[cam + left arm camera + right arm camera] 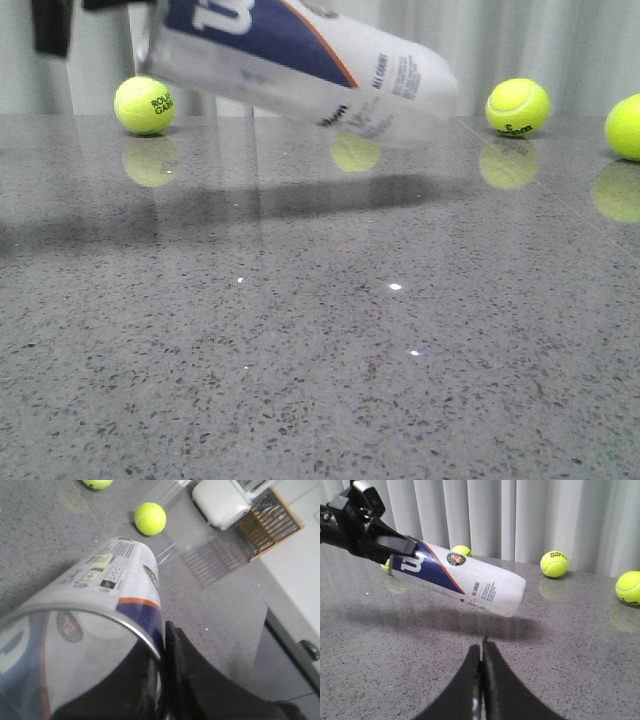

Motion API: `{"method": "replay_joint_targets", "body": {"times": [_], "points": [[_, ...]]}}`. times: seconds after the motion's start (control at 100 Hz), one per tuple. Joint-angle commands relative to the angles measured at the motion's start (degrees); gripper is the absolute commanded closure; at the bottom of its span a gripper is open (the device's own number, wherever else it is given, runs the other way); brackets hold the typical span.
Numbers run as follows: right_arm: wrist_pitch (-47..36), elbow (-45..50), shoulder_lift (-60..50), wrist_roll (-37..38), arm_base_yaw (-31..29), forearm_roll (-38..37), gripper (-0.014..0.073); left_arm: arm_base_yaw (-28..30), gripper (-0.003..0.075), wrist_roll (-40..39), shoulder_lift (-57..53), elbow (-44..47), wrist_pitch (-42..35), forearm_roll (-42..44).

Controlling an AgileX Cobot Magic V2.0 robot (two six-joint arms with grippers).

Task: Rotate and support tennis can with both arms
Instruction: 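Lift the can's gripped end with the left gripper, tilting it upright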

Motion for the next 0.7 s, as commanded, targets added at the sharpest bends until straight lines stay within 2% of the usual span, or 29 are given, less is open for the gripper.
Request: {"method": "replay_joint_targets", "body": {"times": [0.0, 0.19, 0.32, 0.42, 0.49, 0.56, 0.69], "points": [[-4.28, -1.36, 0.64, -0.38, -0.34, 0.71, 0.0655, -0.35, 0.0739, -7.45, -4.58, -6.2, 0.35, 8.25], [-4.28, -1.36, 0.64, -0.38, -0.34, 0.71, 0.0655, -2.03, 0.0739, -22.91, -5.57, -18.21, 2.8, 30.86], [-4.28, -1.36, 0.64, -0.38, -0.34, 0.71, 0.0655, -6.09, 0.0739, -32.83, -4.99, -25.97, 6.9, 45.89], [-4.28, -1.36, 0.64, -0.38, -0.34, 0.71, 0.0655, -9.75, 0.0739, -37.59, -3.47, -31.54, 12.12, 56.33], [-4.28, -1.36, 0.64, -0.38, -0.34, 0.71, 0.0655, -12.52, 0.0739, -39.86, -1.87, -34.53, 15.72, 61.57], [-4.28, -1.36, 0.64, -0.38, -0.34, 0.71, 0.0655, -15.31, 0.0739, -41.06, -0.42, -36.26, 15.61, 65.43], [-4.28, -1.36, 0.64, -0.38, -0.34, 0.71, 0.0655, -19.53, 0.0739, -41.17, 2.21, -38.34, 15.61, 67.17]]}}
